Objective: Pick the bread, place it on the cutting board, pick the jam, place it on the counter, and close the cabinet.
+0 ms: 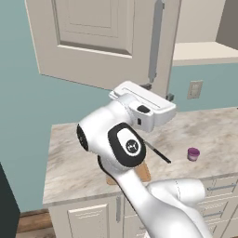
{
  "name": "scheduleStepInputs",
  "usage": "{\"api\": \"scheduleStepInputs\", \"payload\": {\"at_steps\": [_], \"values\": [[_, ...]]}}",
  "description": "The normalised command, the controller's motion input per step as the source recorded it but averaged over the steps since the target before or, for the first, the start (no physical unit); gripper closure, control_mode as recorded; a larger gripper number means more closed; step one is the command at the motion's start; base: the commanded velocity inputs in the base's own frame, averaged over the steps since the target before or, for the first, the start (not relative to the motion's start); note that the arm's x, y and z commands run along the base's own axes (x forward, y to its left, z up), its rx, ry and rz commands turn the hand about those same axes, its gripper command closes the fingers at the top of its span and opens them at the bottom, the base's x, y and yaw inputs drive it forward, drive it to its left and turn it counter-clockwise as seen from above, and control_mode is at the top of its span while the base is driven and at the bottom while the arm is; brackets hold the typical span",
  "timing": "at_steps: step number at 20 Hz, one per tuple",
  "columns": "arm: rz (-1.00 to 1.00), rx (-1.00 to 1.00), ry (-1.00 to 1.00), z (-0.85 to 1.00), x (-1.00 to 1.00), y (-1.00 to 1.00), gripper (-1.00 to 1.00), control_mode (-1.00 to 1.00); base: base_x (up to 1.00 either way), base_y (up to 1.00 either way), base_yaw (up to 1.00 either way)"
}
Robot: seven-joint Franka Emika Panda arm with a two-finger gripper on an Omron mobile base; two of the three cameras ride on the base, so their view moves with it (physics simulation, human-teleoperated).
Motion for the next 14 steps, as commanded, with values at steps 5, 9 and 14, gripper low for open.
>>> {"api": "scheduleStepInputs", "payload": {"at_steps": [5,9,14], "values": [[0.0,0.0,0.0,0.0,0.45,-0.34,-1.0,-1.0,0.0,0.0,0.0],[0.0,0.0,0.0,0.0,0.47,-0.46,-1.0,-1.0,0.0,0.0,0.0],[0.01,0.0,0.0,0.0,0.4,-0.48,-1.0,-1.0,0.0,0.0,0.0]]}}
